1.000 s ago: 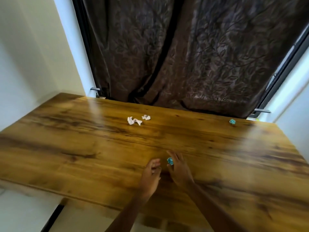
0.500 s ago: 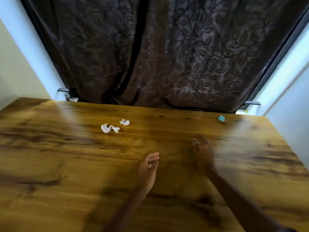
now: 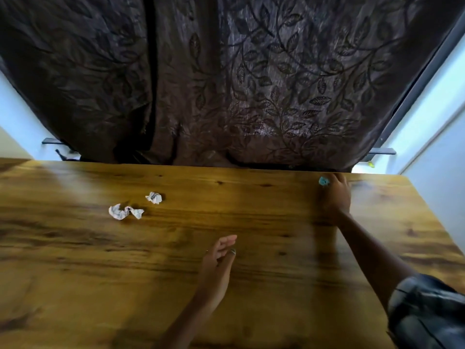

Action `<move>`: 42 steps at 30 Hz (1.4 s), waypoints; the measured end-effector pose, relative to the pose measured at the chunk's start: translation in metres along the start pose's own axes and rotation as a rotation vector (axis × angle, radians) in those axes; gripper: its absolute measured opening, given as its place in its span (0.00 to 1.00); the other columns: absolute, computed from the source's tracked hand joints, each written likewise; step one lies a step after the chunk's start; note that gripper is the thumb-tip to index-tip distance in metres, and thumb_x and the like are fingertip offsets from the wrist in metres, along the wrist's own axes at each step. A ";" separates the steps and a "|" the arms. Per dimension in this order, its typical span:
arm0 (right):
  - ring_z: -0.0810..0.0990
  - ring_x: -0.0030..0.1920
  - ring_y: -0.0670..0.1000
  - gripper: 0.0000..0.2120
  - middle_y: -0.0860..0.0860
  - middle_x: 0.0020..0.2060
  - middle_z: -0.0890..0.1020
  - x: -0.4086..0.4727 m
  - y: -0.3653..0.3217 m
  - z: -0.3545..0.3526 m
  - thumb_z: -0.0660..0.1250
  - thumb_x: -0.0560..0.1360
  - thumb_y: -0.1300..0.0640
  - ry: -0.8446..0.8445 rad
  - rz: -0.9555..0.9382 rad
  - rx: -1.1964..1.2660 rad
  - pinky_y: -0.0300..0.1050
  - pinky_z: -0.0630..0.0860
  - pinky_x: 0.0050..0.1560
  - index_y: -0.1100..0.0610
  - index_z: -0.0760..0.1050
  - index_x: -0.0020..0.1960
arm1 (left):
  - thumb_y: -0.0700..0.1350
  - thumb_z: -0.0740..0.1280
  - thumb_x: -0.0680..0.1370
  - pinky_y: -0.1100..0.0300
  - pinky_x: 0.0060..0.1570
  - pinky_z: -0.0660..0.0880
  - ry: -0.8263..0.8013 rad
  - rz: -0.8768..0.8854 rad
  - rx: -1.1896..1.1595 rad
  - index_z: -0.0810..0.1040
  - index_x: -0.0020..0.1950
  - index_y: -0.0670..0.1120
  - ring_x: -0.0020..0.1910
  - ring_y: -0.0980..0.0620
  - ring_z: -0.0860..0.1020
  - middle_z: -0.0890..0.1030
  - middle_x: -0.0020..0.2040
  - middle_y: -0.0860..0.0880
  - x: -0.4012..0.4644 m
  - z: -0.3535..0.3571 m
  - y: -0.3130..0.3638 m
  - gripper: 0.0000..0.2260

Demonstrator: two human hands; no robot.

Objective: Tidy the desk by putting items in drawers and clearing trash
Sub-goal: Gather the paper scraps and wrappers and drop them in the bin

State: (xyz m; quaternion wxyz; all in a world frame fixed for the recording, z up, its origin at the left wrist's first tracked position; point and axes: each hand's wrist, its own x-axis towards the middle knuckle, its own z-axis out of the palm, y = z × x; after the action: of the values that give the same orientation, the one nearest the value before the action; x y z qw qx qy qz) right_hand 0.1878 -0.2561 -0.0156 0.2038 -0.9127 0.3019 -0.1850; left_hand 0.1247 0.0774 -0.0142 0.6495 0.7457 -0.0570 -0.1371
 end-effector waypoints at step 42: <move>0.58 0.74 0.57 0.26 0.51 0.75 0.58 -0.171 -0.352 0.155 0.59 0.79 0.57 -0.544 -0.630 -0.259 0.48 0.62 0.69 0.52 0.57 0.74 | 0.55 0.62 0.75 0.53 0.69 0.59 0.302 0.111 0.613 0.57 0.75 0.54 0.74 0.50 0.58 0.54 0.76 0.53 0.088 -0.243 -0.025 0.29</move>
State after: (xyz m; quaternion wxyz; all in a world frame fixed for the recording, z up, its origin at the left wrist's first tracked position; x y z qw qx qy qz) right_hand 0.2984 0.1498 -0.0134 0.0933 -0.9939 -0.0350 0.0483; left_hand 0.2742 0.2895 -0.0211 0.4029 0.9138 -0.0392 0.0338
